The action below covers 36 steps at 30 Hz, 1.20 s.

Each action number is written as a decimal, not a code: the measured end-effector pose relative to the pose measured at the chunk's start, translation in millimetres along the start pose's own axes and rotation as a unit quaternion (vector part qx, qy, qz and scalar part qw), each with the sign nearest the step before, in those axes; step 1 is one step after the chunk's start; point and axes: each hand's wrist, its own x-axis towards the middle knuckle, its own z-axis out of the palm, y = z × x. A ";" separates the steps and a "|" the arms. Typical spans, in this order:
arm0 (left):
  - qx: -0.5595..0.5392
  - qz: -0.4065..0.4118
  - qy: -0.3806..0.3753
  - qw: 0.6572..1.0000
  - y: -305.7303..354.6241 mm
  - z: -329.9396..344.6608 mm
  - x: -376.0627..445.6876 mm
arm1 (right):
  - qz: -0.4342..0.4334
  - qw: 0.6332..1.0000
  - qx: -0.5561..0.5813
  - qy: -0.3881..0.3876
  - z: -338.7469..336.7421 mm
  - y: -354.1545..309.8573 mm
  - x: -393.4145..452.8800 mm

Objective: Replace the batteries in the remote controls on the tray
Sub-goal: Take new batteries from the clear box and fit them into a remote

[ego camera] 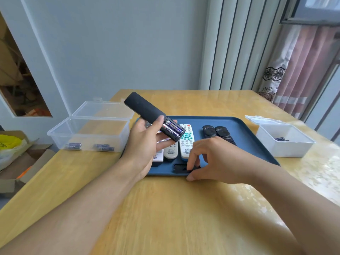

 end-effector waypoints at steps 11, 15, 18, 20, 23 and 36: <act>0.048 -0.009 -0.017 0.999 -0.1 -1.1 -2.1 | 0.053 0.869 0.450 0.198 7.0 -5.9 9.4; 0.050 -0.019 -0.046 0.997 0.0 1.4 -4.6 | 0.101 0.844 0.481 0.214 11.2 -1.5 12.1; 0.078 -0.005 -0.060 0.995 0.2 2.8 -6.7 | 0.105 0.845 0.476 0.221 12.4 0.0 12.0; 0.111 0.006 -0.061 0.992 -1.4 4.1 -8.3 | 0.105 0.849 0.466 0.226 13.5 -0.7 11.9; 0.123 0.010 -0.065 0.990 -3.2 5.4 -9.6 | 0.107 0.853 0.452 0.237 14.4 -2.8 12.3; 0.077 0.034 0.002 0.996 -1.2 0.4 -5.5 | 0.147 0.834 0.511 0.149 10.9 -4.5 12.6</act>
